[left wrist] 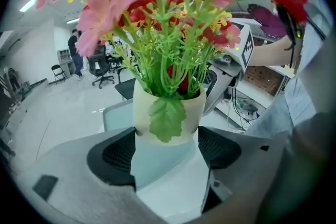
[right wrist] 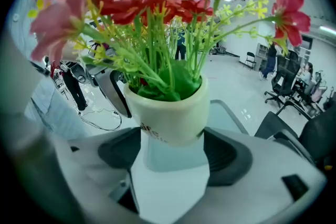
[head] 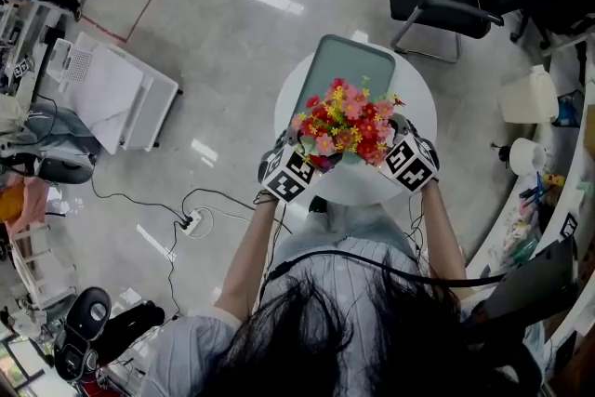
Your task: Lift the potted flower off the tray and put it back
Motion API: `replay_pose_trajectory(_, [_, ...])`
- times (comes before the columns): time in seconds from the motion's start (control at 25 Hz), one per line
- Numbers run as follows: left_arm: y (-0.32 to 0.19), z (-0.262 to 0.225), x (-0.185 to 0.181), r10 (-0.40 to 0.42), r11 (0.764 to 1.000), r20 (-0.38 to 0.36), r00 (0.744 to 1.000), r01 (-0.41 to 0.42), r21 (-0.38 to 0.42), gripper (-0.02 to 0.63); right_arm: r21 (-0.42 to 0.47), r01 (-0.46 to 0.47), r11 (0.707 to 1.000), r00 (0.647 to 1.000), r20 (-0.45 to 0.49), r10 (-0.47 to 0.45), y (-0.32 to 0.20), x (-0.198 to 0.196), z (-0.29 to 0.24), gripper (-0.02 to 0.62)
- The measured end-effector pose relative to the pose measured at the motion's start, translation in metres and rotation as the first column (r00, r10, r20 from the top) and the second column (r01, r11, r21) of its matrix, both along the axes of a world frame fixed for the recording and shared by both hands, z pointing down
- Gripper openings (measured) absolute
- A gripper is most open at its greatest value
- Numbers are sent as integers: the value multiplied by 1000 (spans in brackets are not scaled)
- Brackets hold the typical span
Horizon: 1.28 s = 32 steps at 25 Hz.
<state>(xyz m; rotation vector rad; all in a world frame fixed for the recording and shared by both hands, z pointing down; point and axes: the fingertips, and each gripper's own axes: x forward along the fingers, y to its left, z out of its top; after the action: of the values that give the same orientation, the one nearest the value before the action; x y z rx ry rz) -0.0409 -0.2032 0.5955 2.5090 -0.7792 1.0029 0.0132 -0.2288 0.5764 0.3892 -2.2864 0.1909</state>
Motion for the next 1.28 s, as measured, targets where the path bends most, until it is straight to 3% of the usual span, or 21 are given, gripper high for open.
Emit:
replay_pose_trajectory(0.48, [60, -24, -22, 62, 997, 8, 998, -62, 49, 360, 34, -65, 997, 998, 2, 65, 65, -22, -21, 364])
replay_pose_trajectory(1.0, [143, -17, -62, 109, 993, 12, 994, -109, 34, 360, 36, -118, 992, 993, -7, 118, 150, -59, -20, 364])
replay_pose_trajectory(1.28, [172, -16, -63, 102, 995, -3, 995, -102, 20, 360, 36, -111, 993, 993, -25, 112, 178, -60, -21, 364])
